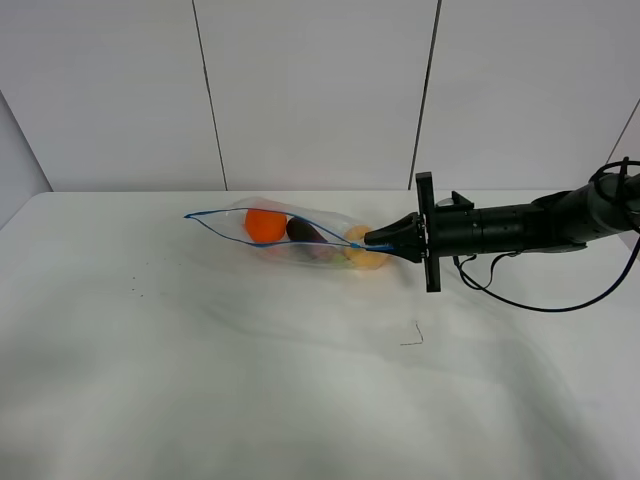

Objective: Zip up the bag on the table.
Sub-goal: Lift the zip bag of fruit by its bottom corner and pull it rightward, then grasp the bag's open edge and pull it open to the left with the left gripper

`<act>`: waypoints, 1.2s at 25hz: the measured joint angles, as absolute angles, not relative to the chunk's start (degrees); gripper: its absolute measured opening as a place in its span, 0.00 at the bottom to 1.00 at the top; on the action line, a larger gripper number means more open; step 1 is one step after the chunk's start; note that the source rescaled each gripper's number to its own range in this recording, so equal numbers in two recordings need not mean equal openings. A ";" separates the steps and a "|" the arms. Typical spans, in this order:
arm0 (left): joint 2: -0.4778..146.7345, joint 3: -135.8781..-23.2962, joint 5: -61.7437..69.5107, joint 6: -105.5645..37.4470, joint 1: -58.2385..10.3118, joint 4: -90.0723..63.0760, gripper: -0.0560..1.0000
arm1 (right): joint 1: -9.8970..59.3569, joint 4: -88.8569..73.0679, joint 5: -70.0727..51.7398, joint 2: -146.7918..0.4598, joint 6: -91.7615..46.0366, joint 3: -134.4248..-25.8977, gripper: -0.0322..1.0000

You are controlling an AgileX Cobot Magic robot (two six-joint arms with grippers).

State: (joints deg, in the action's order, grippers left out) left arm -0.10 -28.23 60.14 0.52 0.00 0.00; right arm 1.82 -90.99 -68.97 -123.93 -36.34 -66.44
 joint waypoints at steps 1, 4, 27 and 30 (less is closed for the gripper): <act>-0.10 -28.23 60.14 0.52 0.00 0.00 1.00 | 1.82 -90.94 -68.97 -123.93 -36.34 -66.44 0.03; -0.10 -28.23 60.14 0.52 0.00 0.00 1.00 | 1.82 -90.94 -68.97 -123.93 -36.34 -66.44 0.03; 37.54 -40.58 7.67 -69.09 0.00 1.33 1.00 | 1.82 -90.59 -68.97 -123.93 -36.93 -66.44 0.03; 42.87 -40.58 -6.79 -73.77 0.00 0.92 1.00 | 1.82 -90.54 -68.97 -123.93 -36.93 -66.44 0.03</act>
State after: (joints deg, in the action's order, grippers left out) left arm 42.87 -40.58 -6.79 -73.77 0.00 0.92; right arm 1.82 -90.54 -68.97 -123.93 -36.93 -66.44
